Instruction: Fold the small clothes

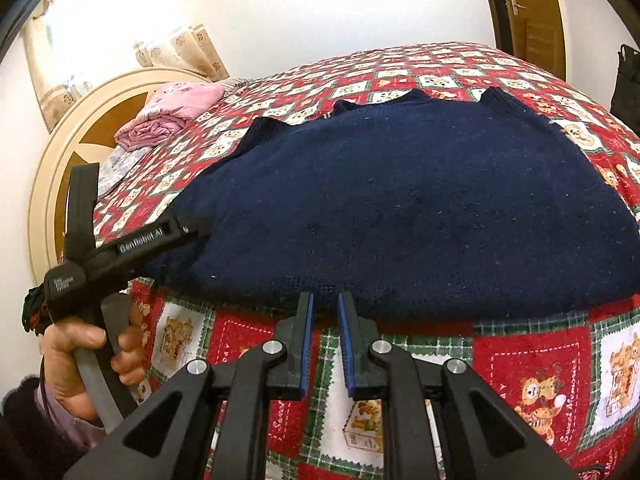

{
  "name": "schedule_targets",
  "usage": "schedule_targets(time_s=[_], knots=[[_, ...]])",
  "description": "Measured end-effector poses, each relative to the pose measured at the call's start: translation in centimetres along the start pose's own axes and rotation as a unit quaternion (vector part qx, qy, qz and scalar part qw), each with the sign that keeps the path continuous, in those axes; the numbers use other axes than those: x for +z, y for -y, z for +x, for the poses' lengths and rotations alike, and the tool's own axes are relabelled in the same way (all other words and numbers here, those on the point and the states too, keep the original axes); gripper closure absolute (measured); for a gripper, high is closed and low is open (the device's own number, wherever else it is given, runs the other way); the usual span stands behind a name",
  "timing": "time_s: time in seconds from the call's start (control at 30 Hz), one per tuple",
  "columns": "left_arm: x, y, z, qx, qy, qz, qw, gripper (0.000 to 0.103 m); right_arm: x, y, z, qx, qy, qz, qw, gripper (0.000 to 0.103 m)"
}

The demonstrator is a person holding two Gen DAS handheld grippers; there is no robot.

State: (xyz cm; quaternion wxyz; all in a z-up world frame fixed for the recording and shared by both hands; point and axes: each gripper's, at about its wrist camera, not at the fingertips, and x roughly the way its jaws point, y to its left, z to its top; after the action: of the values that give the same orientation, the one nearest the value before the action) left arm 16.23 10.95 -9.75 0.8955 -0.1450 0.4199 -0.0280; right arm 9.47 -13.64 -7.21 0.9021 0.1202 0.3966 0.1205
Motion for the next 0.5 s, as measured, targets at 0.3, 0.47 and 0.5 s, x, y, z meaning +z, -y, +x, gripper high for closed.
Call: schedule_targets(time_s=[0.3, 0.47, 0.5], knots=[[0.4, -1.7, -0.3, -0.039, -0.007, -0.064, 0.9972, 0.079, -0.1, 0.6, -0.1, 0.009, -0.001, 0.017, 1.000, 0.090], [1.2, -1.8, -1.0, -0.067, -0.013, -0.095, 0.9932, 0.087, 0.2, 2.2, -1.4, 0.007, 0.018, 0.037, 0.999, 0.090], [1.4, -1.6, -1.3, -0.070, -0.011, -0.096, 0.9929, 0.087, 0.4, 2.5, -1.7, 0.004, 0.022, 0.041, 0.999, 0.090]])
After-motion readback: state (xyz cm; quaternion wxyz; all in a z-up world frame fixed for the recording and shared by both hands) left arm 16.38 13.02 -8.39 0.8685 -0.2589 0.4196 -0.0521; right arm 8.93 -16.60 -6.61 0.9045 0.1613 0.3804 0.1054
